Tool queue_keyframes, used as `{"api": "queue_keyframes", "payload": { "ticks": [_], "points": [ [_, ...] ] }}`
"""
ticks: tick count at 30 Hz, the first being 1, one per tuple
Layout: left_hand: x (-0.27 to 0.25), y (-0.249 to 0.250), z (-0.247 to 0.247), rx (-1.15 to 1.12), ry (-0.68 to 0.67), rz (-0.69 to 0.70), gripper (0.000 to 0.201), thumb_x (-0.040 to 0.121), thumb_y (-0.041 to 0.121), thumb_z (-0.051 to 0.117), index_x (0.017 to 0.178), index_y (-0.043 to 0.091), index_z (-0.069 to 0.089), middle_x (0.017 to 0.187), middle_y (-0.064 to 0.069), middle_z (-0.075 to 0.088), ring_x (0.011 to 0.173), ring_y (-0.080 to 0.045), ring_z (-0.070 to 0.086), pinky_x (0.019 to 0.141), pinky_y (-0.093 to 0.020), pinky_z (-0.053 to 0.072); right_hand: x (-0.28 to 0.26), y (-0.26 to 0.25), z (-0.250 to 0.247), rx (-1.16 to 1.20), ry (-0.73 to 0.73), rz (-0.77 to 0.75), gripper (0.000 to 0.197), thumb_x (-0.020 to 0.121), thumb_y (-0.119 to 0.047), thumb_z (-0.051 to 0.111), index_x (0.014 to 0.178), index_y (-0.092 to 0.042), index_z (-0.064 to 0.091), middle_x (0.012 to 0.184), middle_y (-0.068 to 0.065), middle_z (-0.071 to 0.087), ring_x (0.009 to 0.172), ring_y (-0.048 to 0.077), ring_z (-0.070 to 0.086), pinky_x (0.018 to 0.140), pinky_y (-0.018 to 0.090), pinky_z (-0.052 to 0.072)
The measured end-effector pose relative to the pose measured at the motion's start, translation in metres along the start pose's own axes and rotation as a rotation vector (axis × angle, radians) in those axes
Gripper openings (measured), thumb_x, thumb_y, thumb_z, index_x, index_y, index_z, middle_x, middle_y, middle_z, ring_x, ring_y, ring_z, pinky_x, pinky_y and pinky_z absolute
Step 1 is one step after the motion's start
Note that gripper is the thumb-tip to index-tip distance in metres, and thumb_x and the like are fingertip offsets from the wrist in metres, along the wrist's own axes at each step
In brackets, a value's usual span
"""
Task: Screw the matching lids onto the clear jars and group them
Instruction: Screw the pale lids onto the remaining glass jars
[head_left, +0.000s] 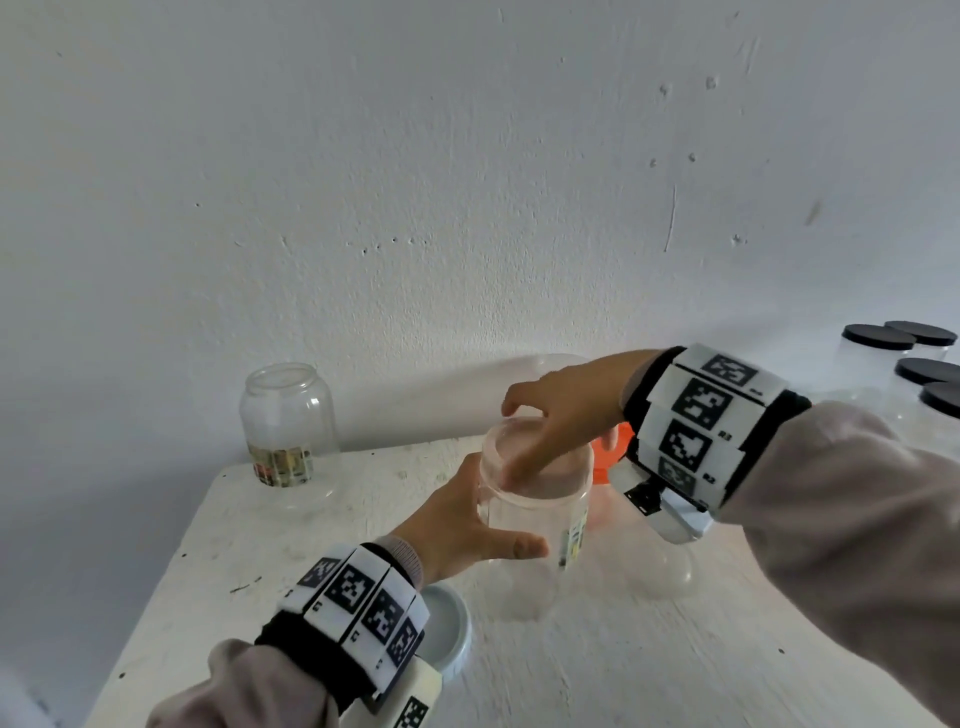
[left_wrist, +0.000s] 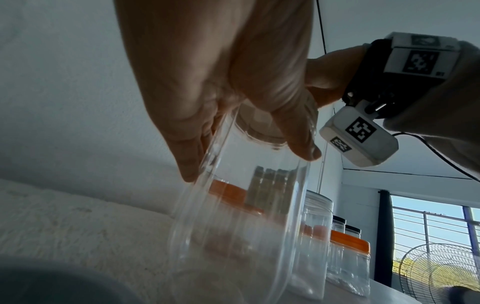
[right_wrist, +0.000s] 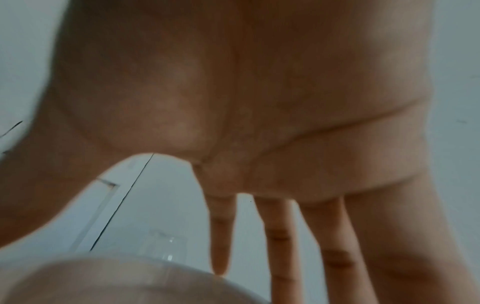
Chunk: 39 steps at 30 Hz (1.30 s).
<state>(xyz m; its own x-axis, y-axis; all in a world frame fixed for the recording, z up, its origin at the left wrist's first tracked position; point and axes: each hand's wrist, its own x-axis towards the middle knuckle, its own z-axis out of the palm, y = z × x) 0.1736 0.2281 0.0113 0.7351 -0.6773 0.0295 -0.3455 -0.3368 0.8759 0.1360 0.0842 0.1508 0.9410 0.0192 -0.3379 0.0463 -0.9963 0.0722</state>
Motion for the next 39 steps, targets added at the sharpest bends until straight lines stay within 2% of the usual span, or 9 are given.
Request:
{"api": "queue_keyframes", "payload": {
  "ticks": [4, 9, 11, 15, 17, 22, 24, 32, 39],
  "points": [
    [-0.001, 0.002, 0.000, 0.005, 0.002, 0.006, 0.096, 0.063, 0.045, 0.084, 0.139, 0.033, 0.027, 0.135, 0.011, 0.051, 0.125, -0.010, 0.047, 0.109, -0.041, 0.039, 0.000, 0.005, -0.007, 0.091, -0.081, -0.140, 0.075, 0.070, -0.052, 0.075, 0.132, -0.058, 0.032, 0.136, -0.016, 0.039, 0.112, 0.012, 0.052, 0.084, 0.025, 0.045],
    [-0.002, 0.002, 0.001, -0.009, 0.003, -0.003, 0.098, 0.064, 0.042, 0.085, 0.141, 0.034, 0.025, 0.138, 0.010, 0.049, 0.129, -0.012, 0.044, 0.111, -0.043, 0.036, 0.002, 0.000, -0.001, 0.055, 0.006, -0.051, 0.069, 0.068, -0.077, 0.059, 0.126, -0.045, 0.040, 0.105, -0.010, 0.055, 0.042, -0.003, 0.059, 0.060, 0.022, 0.047],
    [-0.001, 0.002, 0.001, -0.004, 0.004, -0.002, 0.098, 0.063, 0.043, 0.085, 0.139, 0.037, 0.024, 0.138, 0.010, 0.048, 0.129, -0.013, 0.044, 0.111, -0.042, 0.036, 0.003, -0.002, -0.001, -0.015, 0.019, -0.011, 0.074, 0.068, -0.082, 0.052, 0.128, -0.041, 0.039, 0.094, -0.011, 0.055, 0.040, -0.001, 0.057, 0.054, 0.021, 0.041],
    [0.000, 0.000, 0.001, 0.017, 0.008, -0.009, 0.099, 0.061, 0.048, 0.084, 0.140, 0.036, 0.025, 0.135, 0.013, 0.051, 0.125, -0.009, 0.047, 0.109, -0.039, 0.039, 0.004, 0.003, -0.007, 0.003, -0.086, -0.098, 0.081, 0.069, -0.060, 0.073, 0.135, -0.053, 0.028, 0.134, -0.013, 0.043, 0.114, 0.013, 0.051, 0.088, 0.030, 0.043],
    [0.001, 0.000, 0.001, 0.024, 0.009, -0.009, 0.098, 0.061, 0.048, 0.084, 0.139, 0.037, 0.026, 0.134, 0.014, 0.051, 0.124, -0.008, 0.047, 0.108, -0.037, 0.040, 0.003, 0.005, -0.010, 0.048, -0.118, -0.155, 0.077, 0.071, -0.047, 0.077, 0.132, -0.056, 0.031, 0.136, -0.015, 0.040, 0.121, 0.015, 0.048, 0.095, 0.032, 0.044],
    [0.000, 0.000, 0.002, 0.016, 0.004, -0.012, 0.096, 0.062, 0.047, 0.084, 0.137, 0.040, 0.025, 0.136, 0.016, 0.049, 0.126, -0.007, 0.044, 0.108, -0.032, 0.037, 0.005, 0.002, -0.006, 0.045, -0.060, -0.076, 0.070, 0.066, -0.072, 0.067, 0.126, -0.052, 0.037, 0.120, -0.010, 0.054, 0.051, 0.002, 0.065, 0.067, 0.025, 0.047],
    [-0.001, 0.000, 0.002, 0.022, 0.003, -0.013, 0.094, 0.063, 0.046, 0.084, 0.136, 0.042, 0.024, 0.135, 0.017, 0.048, 0.125, -0.007, 0.044, 0.107, -0.030, 0.037, 0.006, 0.002, -0.006, -0.015, -0.050, -0.043, 0.077, 0.064, -0.078, 0.063, 0.129, -0.050, 0.035, 0.117, -0.010, 0.056, 0.047, 0.001, 0.062, 0.063, 0.024, 0.042],
    [-0.002, 0.000, 0.002, -0.010, 0.013, -0.012, 0.098, 0.062, 0.045, 0.085, 0.139, 0.039, 0.026, 0.135, 0.013, 0.051, 0.126, -0.010, 0.047, 0.109, -0.041, 0.039, 0.002, 0.006, 0.001, 0.082, -0.042, -0.122, 0.078, 0.062, -0.058, 0.078, 0.126, -0.058, 0.034, 0.128, -0.013, 0.045, 0.104, 0.019, 0.060, 0.087, 0.032, 0.052],
    [-0.002, -0.003, 0.004, -0.016, 0.056, 0.004, 0.097, 0.056, 0.050, 0.086, 0.136, 0.039, 0.031, 0.129, 0.015, 0.054, 0.121, -0.008, 0.051, 0.106, -0.038, 0.043, -0.003, 0.010, 0.016, 0.050, 0.081, -0.148, 0.078, 0.071, -0.068, 0.064, 0.138, -0.052, 0.026, 0.127, -0.015, 0.039, 0.120, 0.012, 0.040, 0.095, 0.033, 0.039]
  ]
}}
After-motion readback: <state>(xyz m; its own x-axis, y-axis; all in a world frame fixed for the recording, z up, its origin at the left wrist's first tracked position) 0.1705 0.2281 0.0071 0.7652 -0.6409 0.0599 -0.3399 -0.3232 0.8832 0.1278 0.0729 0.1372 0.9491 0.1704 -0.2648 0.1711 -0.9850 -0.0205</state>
